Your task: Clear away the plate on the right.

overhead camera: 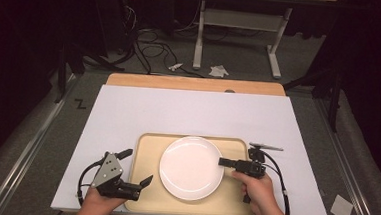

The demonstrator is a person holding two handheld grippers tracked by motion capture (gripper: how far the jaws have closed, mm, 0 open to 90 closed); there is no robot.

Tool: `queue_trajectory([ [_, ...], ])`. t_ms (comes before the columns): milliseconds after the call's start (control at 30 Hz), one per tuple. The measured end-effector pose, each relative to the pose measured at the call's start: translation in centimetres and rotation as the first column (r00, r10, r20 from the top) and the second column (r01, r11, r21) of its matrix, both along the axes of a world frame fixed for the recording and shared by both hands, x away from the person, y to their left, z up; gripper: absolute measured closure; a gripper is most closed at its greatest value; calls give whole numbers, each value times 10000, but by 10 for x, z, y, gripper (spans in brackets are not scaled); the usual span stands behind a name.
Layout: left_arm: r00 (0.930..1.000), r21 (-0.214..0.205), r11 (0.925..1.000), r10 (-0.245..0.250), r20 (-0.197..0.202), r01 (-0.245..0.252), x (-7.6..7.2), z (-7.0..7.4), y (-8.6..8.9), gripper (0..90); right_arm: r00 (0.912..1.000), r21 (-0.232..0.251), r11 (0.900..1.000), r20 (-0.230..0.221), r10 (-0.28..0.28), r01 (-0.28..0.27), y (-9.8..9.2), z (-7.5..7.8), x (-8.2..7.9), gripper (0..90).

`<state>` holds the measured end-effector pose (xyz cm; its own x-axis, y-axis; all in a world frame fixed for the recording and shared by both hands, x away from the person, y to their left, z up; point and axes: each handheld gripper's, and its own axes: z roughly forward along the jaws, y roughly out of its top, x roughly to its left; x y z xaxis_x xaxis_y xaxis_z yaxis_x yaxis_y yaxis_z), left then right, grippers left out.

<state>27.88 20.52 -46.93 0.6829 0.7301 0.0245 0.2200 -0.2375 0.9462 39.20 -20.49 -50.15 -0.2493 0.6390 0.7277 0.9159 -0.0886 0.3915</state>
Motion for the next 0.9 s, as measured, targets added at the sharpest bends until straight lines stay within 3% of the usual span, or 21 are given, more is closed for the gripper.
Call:
queue_trajectory([
  [300, 10000, 16, 10000, -17, -9, 17, 0, 0, 0, 5, 9997, -134, 9998, -201, 133, -136, 1, -5, 1, 867],
  [900, 9999, 106, 9999, -104, -4, 104, 0, -1, -1, 5, 9987, -1009, 9942, -389, 329, -367, 2, -11, 2, 835],
])
